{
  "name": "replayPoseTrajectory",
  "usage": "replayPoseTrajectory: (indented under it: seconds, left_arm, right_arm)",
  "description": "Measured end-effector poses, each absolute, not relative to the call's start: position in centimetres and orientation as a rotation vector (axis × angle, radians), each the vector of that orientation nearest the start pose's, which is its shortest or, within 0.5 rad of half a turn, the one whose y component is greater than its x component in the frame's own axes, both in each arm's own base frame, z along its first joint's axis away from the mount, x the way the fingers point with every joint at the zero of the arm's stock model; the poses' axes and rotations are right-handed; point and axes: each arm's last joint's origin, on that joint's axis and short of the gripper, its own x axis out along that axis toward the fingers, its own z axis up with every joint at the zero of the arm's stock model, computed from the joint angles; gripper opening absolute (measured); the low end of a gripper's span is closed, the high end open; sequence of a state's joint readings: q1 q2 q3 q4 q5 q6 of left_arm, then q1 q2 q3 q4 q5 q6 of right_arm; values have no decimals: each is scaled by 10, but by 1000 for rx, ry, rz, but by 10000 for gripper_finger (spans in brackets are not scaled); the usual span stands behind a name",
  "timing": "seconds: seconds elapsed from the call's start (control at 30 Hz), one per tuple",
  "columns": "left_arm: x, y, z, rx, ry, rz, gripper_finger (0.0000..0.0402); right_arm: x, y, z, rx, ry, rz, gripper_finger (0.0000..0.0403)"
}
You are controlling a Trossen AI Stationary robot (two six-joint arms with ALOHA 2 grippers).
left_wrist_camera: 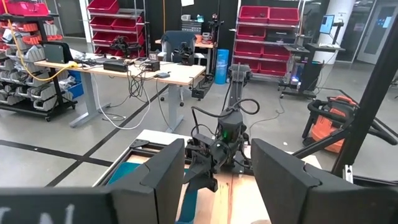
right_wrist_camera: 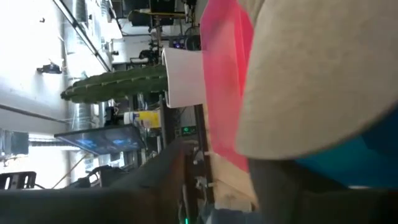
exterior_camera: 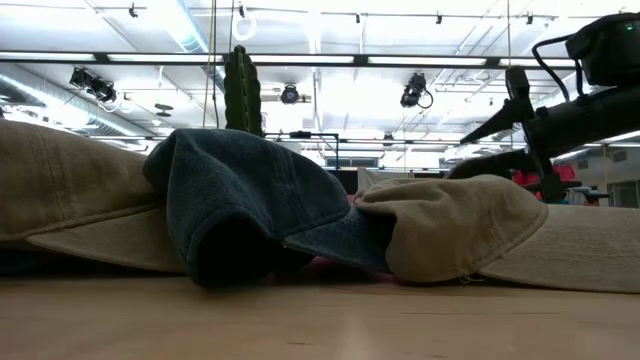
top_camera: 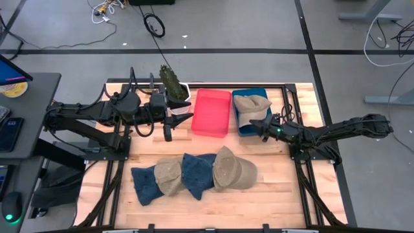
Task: Pick & Place hat
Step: Put the middle brown cap into the blue bin
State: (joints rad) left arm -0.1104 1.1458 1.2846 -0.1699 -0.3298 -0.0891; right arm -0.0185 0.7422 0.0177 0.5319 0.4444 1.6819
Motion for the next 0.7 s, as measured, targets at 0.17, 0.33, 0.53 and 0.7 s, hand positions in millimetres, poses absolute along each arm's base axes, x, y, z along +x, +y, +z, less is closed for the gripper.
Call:
replayPoseTrajectory:
  seconds: [0.17,0.33,0.53,0.7]
  left_arm:
    - [240,-17,434,-79,21,220,188]
    - [240,-17,434,-78,21,220,188]
    - [240,-17,434,-75,21,220,188]
    - [240,-17,433,-73,31,221,188]
  right_arm:
    - [143,-12,152,1590,-190,-374,298]
    - [144,-10,157,1643,-161,-266,372]
    - [144,-10,159,1636,-167,-245,385]
    - [148,-10,172,1567,-216,-213,347]
